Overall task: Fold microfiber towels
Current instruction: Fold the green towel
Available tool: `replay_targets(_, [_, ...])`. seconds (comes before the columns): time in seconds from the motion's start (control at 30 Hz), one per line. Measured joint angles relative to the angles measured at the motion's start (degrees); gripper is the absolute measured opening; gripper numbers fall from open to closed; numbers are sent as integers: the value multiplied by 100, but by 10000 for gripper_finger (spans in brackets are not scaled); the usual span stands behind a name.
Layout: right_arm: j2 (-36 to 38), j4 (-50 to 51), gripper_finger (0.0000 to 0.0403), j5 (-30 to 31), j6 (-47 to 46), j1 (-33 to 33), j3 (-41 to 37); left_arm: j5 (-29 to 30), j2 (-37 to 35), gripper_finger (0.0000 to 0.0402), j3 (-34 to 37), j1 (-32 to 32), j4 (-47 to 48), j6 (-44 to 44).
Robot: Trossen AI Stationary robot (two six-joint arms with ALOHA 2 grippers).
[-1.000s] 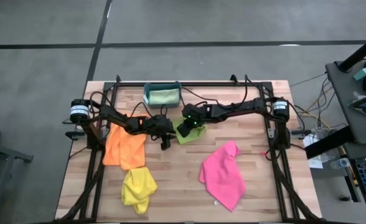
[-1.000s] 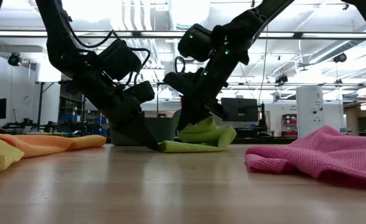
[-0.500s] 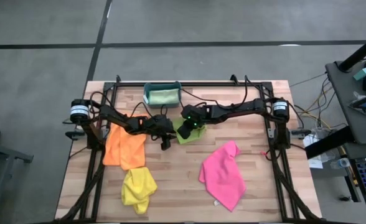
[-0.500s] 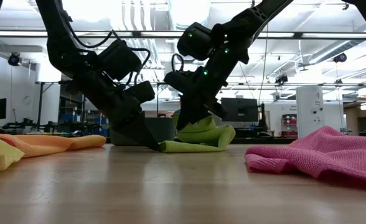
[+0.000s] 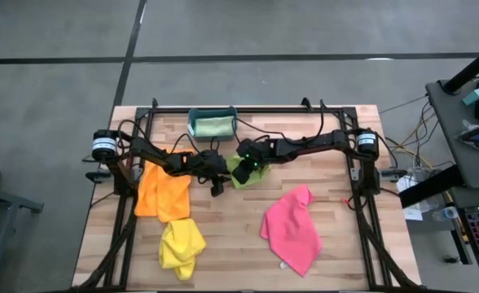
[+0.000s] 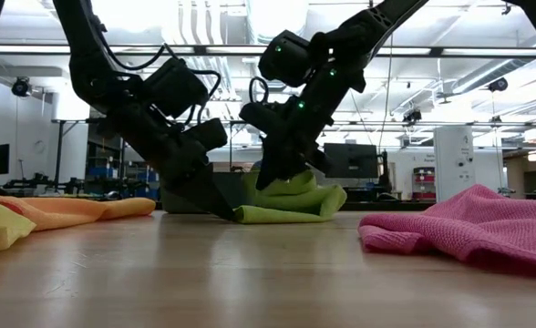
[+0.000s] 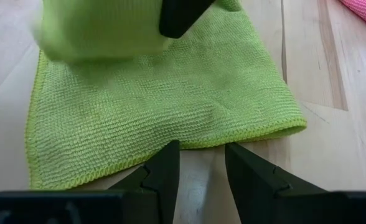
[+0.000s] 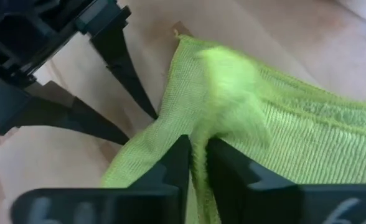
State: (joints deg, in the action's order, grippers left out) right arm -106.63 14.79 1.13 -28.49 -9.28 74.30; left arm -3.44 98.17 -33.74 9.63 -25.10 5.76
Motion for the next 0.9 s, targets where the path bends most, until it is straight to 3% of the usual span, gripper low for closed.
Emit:
replay_targets(0.2, [0, -30, 143, -92, 6, 28, 17, 2, 0, 113, 2, 2, -2, 0])
replay_targets(0.37, [0, -621, 191, -1109, 334, 54, 97, 4, 0, 113, 2, 2, -4, -1])
replay_targets(0.47, [4, -534, 205, -1299, 571, 63, 241, 4, -1, 113, 2, 0, 0, 0])
replay_targets(0.67, [209, 245, 207, -1168, 1483, 30, 433, 4, -128, 113, 11, -11, 123, -2])
replay_targets(0.9, [914, 1065, 203, -220, 3012, -65, 230, 4, -522, 113, 26, -13, 604, 105])
